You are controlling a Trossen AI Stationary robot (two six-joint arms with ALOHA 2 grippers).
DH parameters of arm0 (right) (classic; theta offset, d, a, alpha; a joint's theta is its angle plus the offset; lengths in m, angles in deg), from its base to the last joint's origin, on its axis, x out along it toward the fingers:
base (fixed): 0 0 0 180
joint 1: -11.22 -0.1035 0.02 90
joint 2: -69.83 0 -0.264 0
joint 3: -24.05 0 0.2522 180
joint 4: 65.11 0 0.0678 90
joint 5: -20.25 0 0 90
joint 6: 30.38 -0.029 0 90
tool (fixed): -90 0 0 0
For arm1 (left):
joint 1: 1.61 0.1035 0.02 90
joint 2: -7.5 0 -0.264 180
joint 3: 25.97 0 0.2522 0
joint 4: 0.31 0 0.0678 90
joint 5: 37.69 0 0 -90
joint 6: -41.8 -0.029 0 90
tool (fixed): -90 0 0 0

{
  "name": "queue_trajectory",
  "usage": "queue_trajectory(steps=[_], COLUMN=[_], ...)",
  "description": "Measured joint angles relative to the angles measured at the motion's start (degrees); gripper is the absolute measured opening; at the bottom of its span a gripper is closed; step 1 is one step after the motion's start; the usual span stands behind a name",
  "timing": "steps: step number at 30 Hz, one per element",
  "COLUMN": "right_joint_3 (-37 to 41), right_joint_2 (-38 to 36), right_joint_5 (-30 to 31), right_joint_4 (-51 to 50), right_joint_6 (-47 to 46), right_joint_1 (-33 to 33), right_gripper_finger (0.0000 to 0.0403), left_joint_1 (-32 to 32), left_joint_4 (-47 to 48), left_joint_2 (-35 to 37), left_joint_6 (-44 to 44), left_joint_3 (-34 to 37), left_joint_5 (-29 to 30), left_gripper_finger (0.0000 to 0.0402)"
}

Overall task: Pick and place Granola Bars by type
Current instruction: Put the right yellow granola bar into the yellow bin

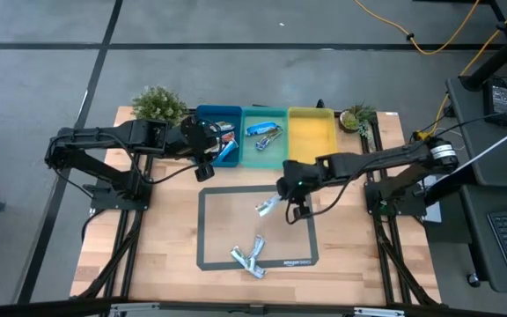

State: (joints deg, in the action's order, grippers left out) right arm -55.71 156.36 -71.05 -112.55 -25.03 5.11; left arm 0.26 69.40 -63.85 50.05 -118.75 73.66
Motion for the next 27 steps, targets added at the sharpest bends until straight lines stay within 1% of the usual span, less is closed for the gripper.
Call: queue_trajectory(steps=[22, 27], right_joint_3=[-0.02, -0.02], right_joint_2=[-12.88, -15.36], right_joint_5=[0.22, 0.24], right_joint_4=[-7.82, -9.64], right_joint_6=[-8.19, -8.55], right_joint_1=[7.47, 9.02], right_gripper_finger=[0.0064, 0.0064], left_joint_1=[0.0, 0.0], left_joint_4=[-0.31, -0.65], left_joint_2=[0.0, 0.0], left_joint_6=[1.03, 1.49], left_joint_3=[0.0, 0.0], left_joint_5=[1.85, 2.22], left_gripper_finger=[0.0139, 0.0139])
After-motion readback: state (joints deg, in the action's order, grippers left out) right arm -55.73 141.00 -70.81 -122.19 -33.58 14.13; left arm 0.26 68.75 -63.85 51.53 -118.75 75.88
